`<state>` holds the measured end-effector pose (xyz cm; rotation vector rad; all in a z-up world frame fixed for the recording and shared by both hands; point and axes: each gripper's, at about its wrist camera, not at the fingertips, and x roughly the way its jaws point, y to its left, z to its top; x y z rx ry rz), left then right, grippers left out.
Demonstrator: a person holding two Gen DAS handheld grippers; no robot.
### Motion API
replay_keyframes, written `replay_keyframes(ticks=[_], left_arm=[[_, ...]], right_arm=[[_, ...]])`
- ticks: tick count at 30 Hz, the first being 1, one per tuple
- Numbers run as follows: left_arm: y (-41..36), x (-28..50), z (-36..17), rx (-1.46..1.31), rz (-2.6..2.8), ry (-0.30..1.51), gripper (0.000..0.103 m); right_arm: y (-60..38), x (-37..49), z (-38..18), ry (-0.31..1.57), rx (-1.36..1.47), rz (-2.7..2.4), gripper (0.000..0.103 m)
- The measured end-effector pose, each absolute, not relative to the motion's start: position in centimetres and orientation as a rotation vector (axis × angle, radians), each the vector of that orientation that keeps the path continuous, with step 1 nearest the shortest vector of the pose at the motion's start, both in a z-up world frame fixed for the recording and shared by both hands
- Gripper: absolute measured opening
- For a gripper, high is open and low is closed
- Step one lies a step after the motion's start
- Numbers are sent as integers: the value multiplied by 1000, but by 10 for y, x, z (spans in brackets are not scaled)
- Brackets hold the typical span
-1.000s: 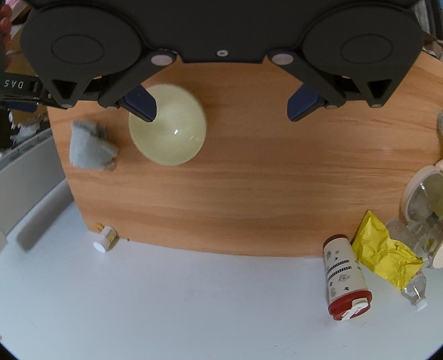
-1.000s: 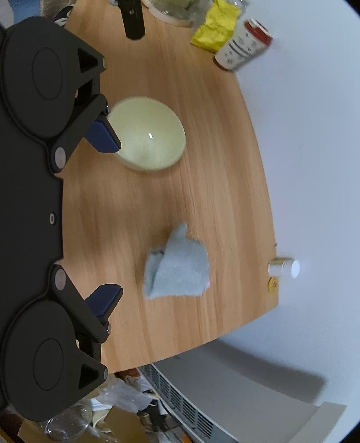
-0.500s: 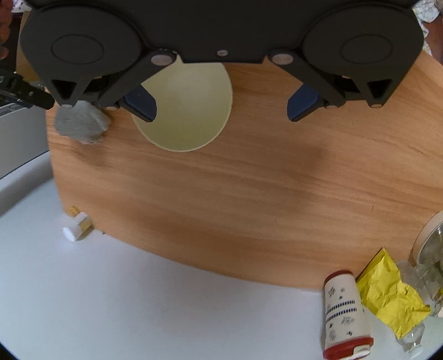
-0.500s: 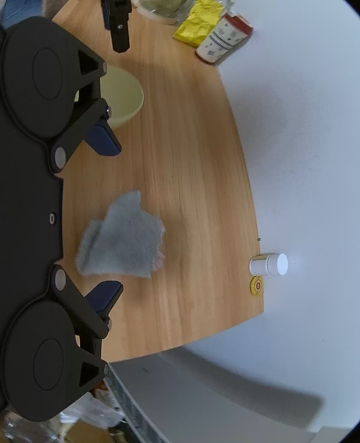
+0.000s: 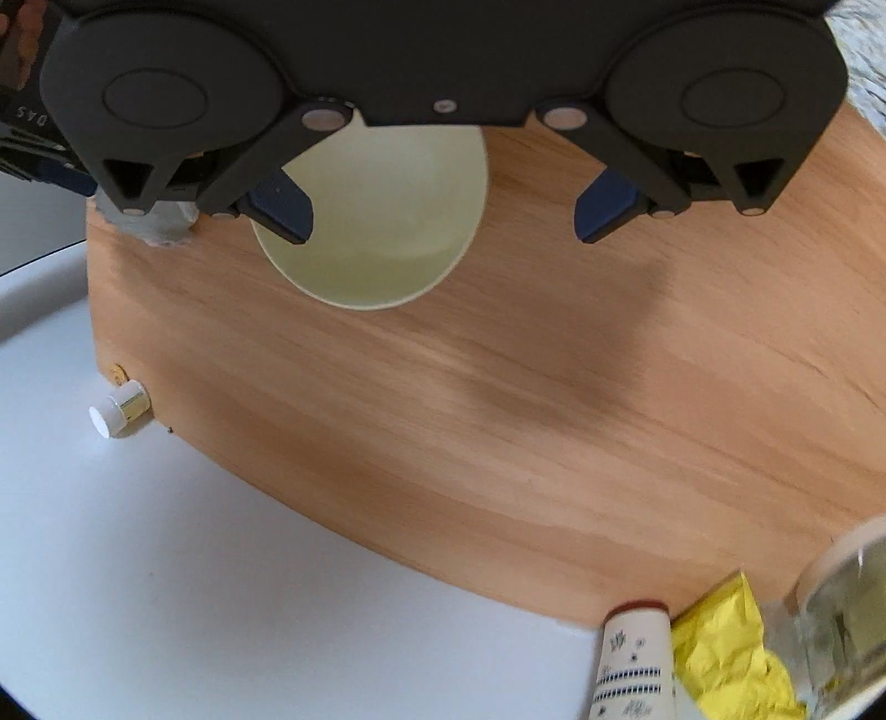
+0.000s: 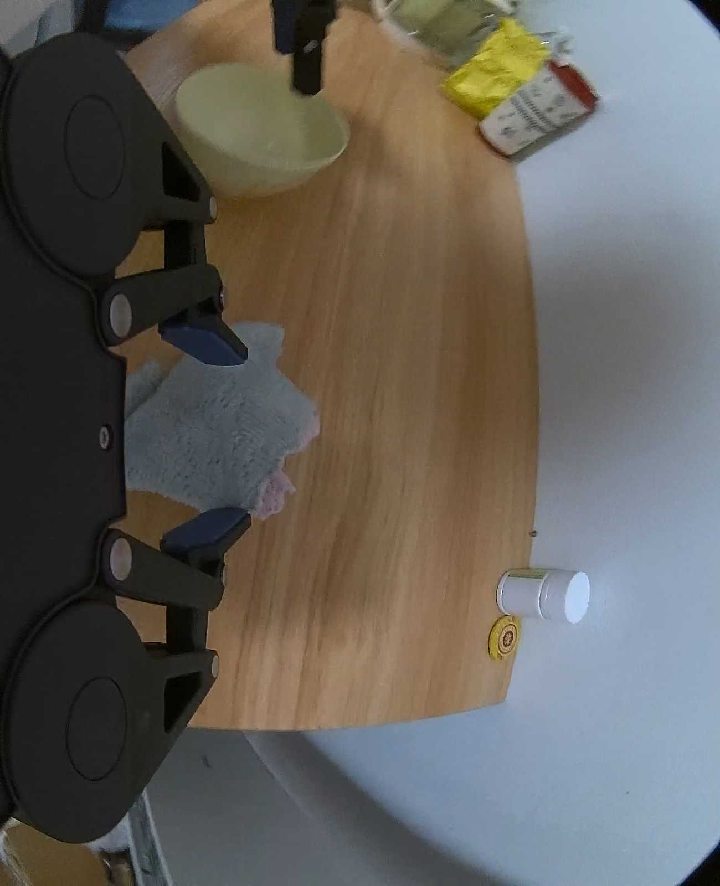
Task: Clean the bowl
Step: 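Move the right tool to the grey cloth while the left tool approaches the bowl rim, then close the right gripper on the grey cloth while the left gripper grasps the bowl rim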
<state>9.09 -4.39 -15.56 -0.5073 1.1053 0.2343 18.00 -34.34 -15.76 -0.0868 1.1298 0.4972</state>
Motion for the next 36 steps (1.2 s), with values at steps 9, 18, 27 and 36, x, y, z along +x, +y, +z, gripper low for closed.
replay_keyframes(ticks=[9,18,27,36], left_arm=[[-55,96,-167,-381,184,1133,103],[-48,96,-180,-370,197,1189,102],[-45,96,-183,-369,237,1178,102],[-41,97,-187,-410,211,1188,87]], right_arm=[[-340,176,-167,1116,-172,586,34],[-342,178,-176,1141,-176,563,20],[-345,178,-167,1151,-78,614,11],[-349,184,-142,1107,4,648,8]])
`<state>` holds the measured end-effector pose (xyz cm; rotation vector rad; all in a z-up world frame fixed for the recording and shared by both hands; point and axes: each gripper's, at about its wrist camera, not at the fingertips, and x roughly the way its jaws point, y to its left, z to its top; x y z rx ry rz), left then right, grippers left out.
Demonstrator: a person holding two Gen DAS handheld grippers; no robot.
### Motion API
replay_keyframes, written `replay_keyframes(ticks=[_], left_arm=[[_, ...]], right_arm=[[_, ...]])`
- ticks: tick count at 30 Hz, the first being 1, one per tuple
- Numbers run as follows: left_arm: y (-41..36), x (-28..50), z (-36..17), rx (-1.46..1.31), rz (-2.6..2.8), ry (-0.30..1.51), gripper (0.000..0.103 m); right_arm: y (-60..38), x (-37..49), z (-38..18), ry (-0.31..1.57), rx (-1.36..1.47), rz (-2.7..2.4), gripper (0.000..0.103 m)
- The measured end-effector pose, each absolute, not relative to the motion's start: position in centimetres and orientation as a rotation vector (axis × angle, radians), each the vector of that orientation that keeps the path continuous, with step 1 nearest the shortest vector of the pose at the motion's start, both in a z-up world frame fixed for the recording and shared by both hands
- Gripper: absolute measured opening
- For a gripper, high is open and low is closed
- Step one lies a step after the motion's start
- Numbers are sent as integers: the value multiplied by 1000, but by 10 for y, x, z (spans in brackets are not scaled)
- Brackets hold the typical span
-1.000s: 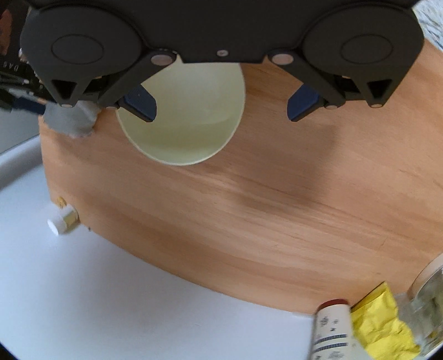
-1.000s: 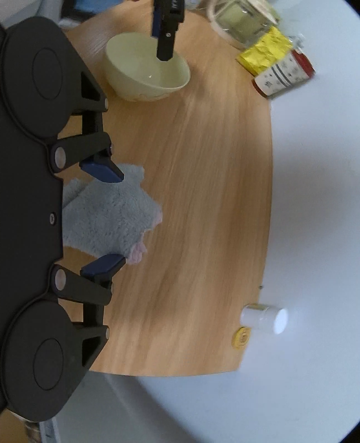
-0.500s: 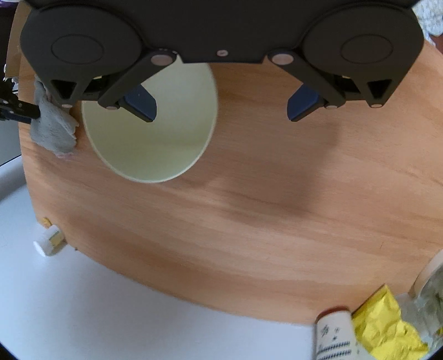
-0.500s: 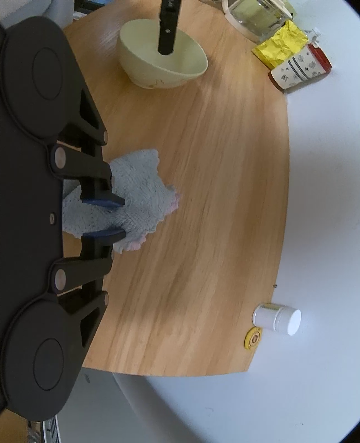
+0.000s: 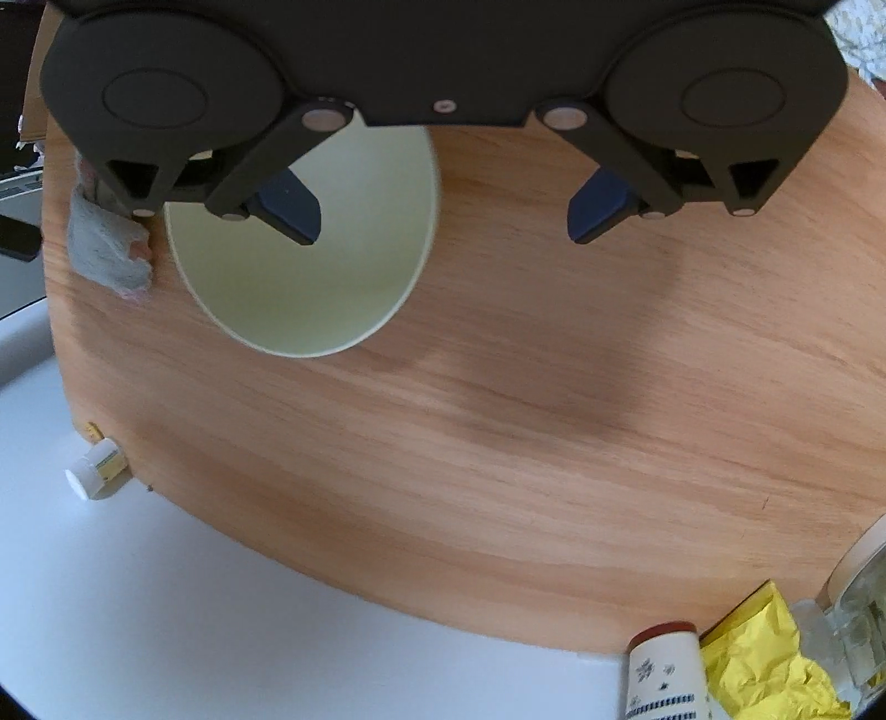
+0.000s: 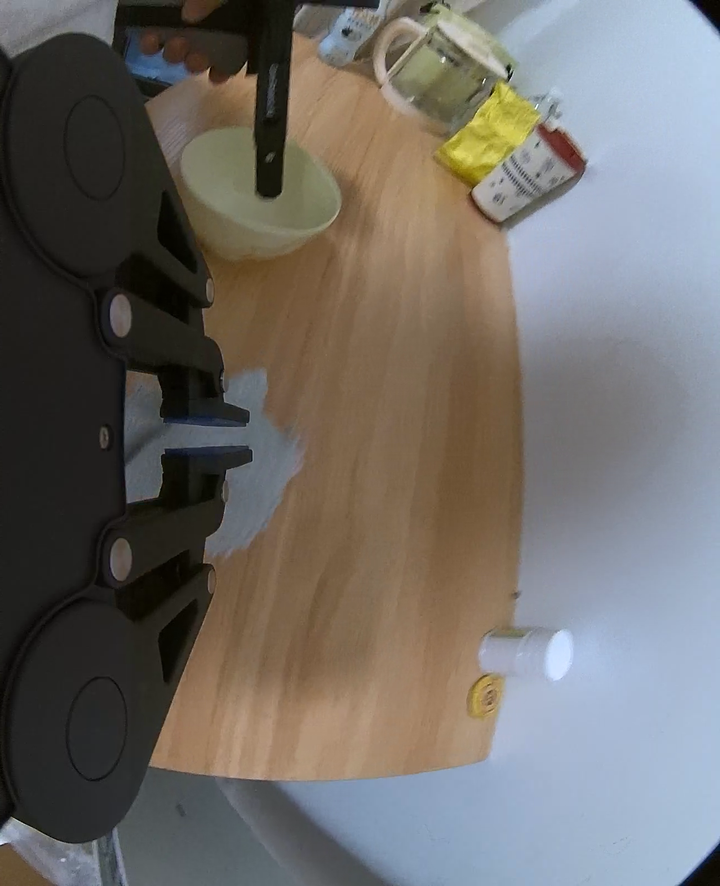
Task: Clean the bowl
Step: 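Close the right gripper on the grey cloth while the left gripper grasps the bowl rim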
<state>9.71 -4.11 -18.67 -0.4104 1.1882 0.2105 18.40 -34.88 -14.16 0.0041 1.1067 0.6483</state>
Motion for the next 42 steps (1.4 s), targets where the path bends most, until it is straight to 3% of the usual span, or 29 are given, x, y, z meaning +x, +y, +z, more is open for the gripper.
replay_keyframes(ticks=[4,6,8,19,21,28,34,37,42], left_arm=[[-43,98,-189,-406,193,1200,81],[-43,98,-191,-401,189,1207,79],[-44,98,-192,-399,191,1213,77],[-46,98,-197,-382,203,1218,75],[-47,98,-198,-374,216,1223,75],[-45,98,-199,-381,207,1235,75],[-49,97,-200,-355,186,1244,75],[-47,95,-199,-355,183,1238,74],[-46,95,-197,-367,155,1229,54]], right_arm=[[-346,184,-137,1067,-73,634,17],[-346,187,-142,1091,-100,622,41],[-346,190,-149,1109,-116,599,50],[-333,195,-180,1203,-159,592,56],[-330,194,-184,1209,-168,590,70],[-319,186,-191,1218,-210,614,70],[-319,183,-195,1228,-185,628,60],[-318,181,-197,1237,-190,644,50],[-318,178,-195,1248,-177,648,49]])
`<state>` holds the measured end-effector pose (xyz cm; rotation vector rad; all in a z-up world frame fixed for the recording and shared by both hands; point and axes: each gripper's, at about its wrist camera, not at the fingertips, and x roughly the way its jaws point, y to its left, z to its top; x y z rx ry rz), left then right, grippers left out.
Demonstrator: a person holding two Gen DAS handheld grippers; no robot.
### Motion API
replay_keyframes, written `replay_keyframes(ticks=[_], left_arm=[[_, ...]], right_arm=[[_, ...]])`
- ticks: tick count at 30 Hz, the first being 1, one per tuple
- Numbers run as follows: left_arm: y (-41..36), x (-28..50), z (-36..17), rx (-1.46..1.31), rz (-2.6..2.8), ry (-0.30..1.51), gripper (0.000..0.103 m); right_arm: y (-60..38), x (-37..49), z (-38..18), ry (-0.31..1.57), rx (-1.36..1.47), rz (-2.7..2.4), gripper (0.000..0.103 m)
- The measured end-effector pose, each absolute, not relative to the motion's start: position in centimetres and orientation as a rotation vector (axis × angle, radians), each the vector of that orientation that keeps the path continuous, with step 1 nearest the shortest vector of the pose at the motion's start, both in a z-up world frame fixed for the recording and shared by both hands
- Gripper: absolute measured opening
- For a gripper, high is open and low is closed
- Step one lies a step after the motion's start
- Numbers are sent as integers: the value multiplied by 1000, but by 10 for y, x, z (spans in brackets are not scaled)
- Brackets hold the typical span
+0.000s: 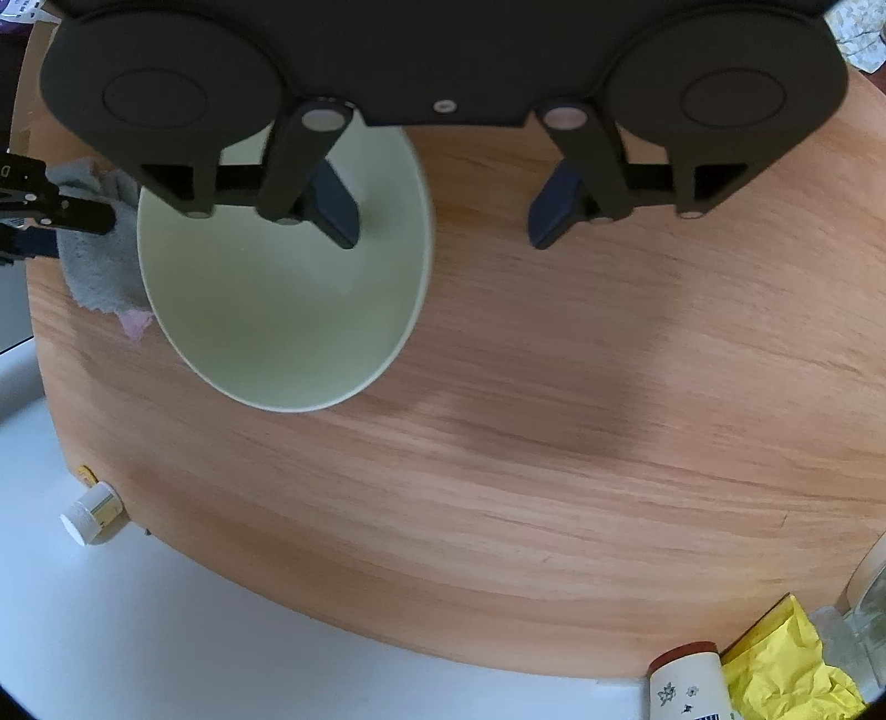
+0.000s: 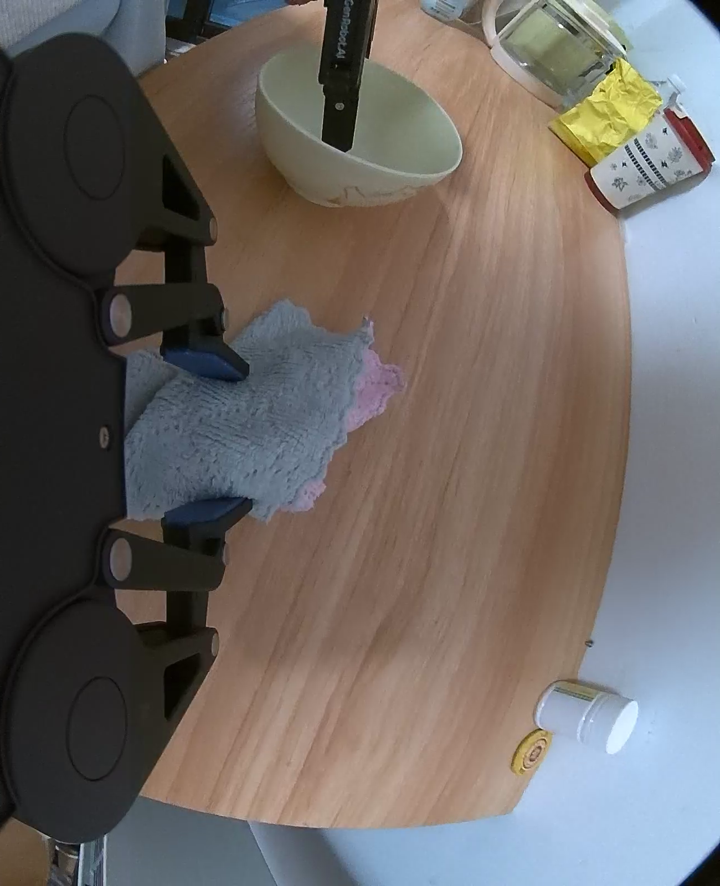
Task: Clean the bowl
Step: 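Close the right gripper on the grey cloth while the left gripper grasps the bowl rim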
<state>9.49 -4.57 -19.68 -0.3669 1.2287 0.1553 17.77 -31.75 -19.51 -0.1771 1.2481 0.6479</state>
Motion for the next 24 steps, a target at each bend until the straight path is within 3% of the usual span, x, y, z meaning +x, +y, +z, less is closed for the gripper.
replay_keyframes(ticks=[6,10,24], left_arm=[[-43,97,-197,-409,126,1231,37],[-38,96,-198,-449,108,1236,31],[-36,98,-198,-488,93,1265,25]], right_arm=[[-322,176,-197,1269,-131,643,49],[-324,173,-197,1275,-121,645,49],[-319,171,-197,1272,-123,642,49]])
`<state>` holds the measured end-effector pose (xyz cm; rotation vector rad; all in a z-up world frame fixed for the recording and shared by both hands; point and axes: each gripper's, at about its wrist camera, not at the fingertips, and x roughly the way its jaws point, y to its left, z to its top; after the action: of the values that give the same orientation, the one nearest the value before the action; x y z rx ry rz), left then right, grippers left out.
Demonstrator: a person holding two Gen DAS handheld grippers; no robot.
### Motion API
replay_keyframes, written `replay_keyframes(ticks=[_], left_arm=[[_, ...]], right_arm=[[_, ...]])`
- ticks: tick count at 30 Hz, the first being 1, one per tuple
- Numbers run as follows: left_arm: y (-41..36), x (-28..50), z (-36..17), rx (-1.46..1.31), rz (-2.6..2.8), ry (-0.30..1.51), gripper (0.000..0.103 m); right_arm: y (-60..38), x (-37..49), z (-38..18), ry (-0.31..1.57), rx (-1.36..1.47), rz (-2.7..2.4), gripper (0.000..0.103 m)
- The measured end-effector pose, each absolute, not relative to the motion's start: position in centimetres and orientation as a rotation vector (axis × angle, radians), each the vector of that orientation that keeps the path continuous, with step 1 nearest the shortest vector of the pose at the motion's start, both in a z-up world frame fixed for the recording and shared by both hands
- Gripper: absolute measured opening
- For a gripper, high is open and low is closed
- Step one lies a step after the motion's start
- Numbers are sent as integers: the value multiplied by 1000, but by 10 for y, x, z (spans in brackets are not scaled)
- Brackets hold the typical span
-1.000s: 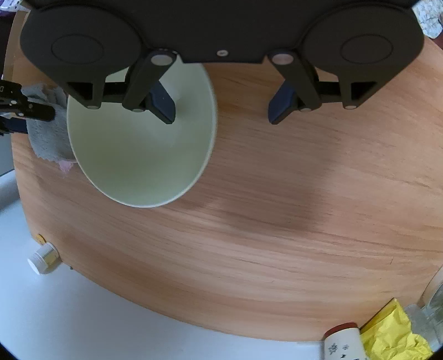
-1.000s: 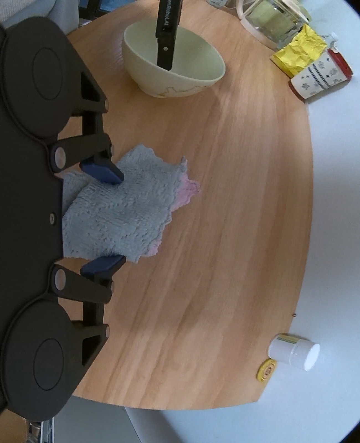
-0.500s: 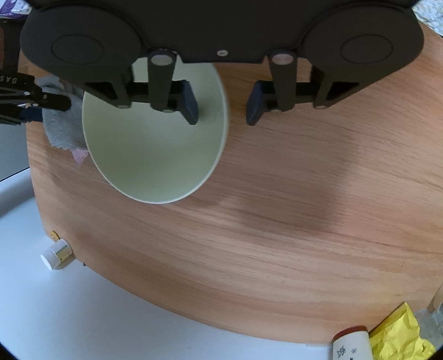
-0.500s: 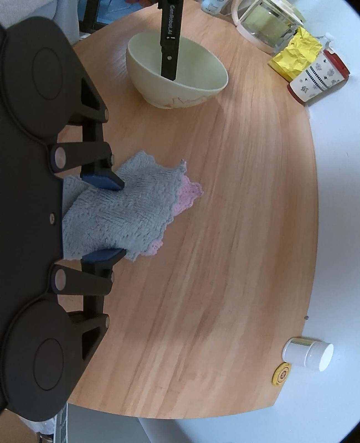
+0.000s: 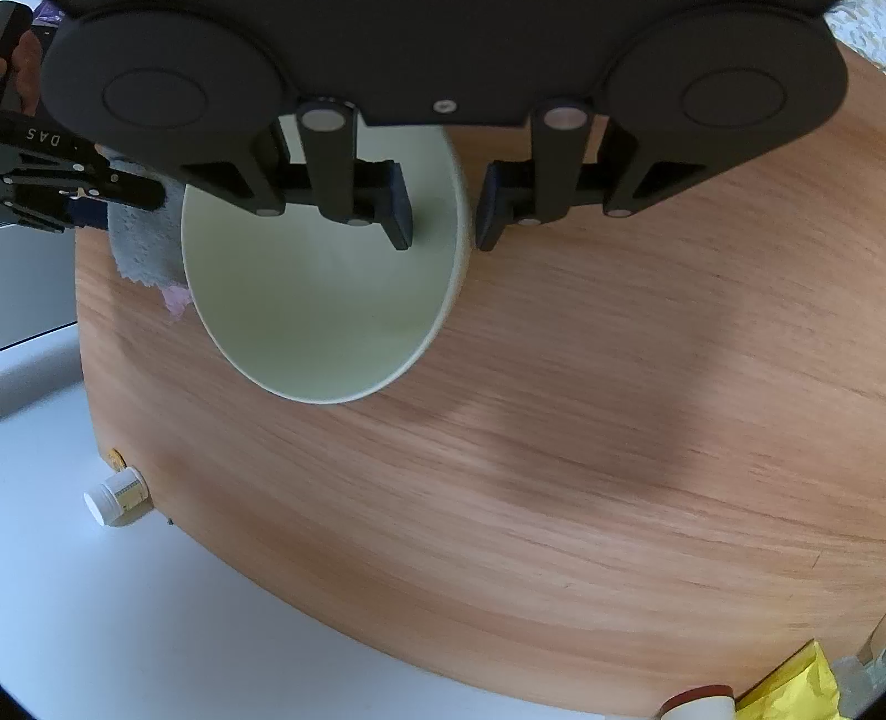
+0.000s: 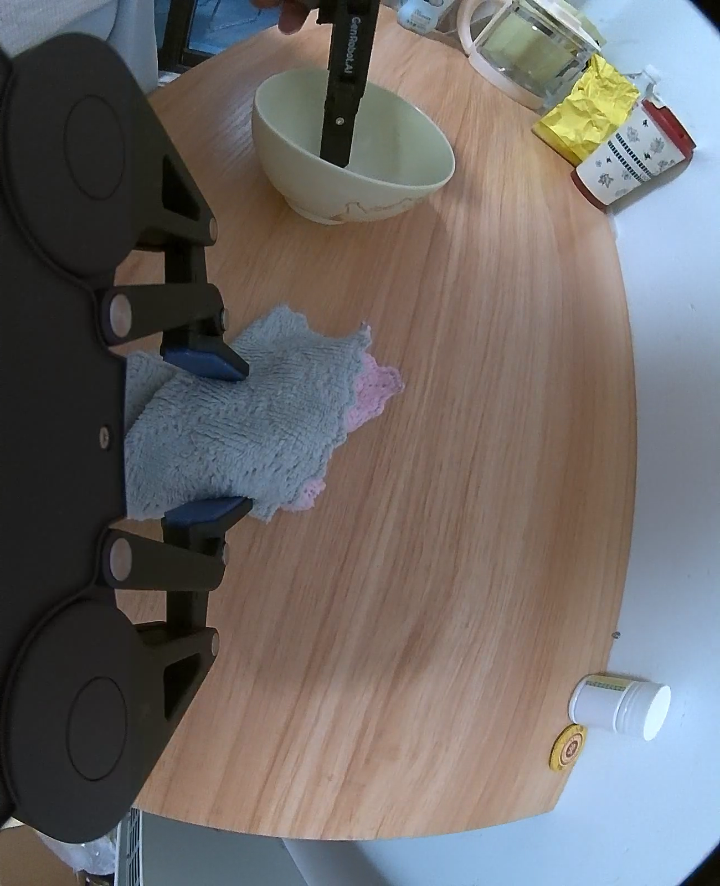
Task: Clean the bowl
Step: 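Close the right gripper on the grey cloth while the left gripper grasps the bowl rim, then lift the bowl with the left gripper while the right gripper lifts the cloth toward it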
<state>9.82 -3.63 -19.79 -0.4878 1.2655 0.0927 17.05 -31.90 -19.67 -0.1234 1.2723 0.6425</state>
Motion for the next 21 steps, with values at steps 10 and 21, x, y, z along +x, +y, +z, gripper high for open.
replay_keyframes(ticks=[10,21], left_arm=[[-32,99,-200,-516,88,1254,20],[-26,97,-199,-570,82,1226,13]], right_arm=[[-321,172,-199,1293,-105,629,49],[-317,165,-203,1263,-175,660,51]])
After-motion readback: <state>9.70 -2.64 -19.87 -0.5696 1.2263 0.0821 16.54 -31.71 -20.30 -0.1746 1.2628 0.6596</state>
